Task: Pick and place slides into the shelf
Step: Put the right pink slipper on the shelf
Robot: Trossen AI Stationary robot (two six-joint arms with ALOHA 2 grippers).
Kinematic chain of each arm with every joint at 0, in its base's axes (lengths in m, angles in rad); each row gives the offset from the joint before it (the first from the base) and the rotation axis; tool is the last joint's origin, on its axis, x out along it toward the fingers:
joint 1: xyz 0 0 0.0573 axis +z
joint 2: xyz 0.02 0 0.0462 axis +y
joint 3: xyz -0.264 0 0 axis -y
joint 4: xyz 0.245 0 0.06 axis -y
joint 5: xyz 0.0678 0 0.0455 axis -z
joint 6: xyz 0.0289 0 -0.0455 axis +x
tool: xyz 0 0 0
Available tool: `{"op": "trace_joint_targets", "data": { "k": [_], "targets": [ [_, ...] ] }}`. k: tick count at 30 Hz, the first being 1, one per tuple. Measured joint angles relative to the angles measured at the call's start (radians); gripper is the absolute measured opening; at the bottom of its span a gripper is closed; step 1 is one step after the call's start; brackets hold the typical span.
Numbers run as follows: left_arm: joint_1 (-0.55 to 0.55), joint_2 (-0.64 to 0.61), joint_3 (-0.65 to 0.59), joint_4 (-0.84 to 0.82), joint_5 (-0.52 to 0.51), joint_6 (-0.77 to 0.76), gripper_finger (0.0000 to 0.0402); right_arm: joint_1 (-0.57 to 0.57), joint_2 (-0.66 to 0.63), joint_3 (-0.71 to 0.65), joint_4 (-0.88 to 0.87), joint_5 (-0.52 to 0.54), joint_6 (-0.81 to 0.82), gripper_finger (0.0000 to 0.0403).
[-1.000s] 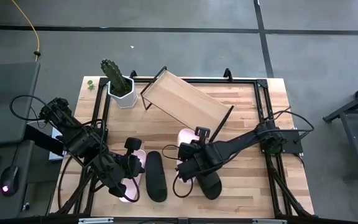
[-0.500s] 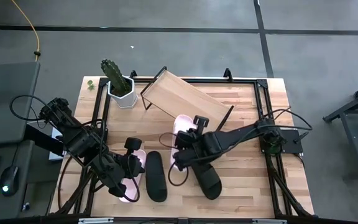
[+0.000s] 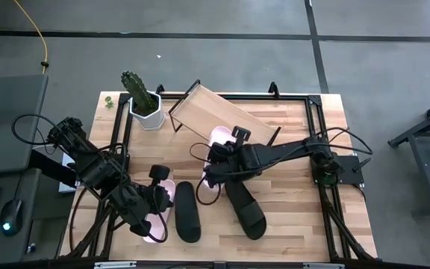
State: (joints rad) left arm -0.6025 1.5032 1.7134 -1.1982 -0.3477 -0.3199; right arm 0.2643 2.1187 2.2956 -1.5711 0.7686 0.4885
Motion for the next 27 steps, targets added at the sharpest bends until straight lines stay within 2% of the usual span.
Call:
{"op": "trace_joint_targets", "data": {
  "k": [14,22,27],
  "targets": [
    [0.0,0.0,0.0,-0.032,0.0,-0.007,0.0001,-0.078,-0.097,-0.01,0.0,-0.047,-0.041,0.0],
    [0.0,0.0,0.0,-0.032,0.0,-0.007,0.0001,-0.112,-0.279,-0.118,0.0,-0.039,-0.042,0.0],
    [0.0,0.0,0.0,-0.031,-0.003,-0.007,0.0001,-0.153,-0.416,-0.235,0.0,-0.022,0.002,0.0]
  ]
}}
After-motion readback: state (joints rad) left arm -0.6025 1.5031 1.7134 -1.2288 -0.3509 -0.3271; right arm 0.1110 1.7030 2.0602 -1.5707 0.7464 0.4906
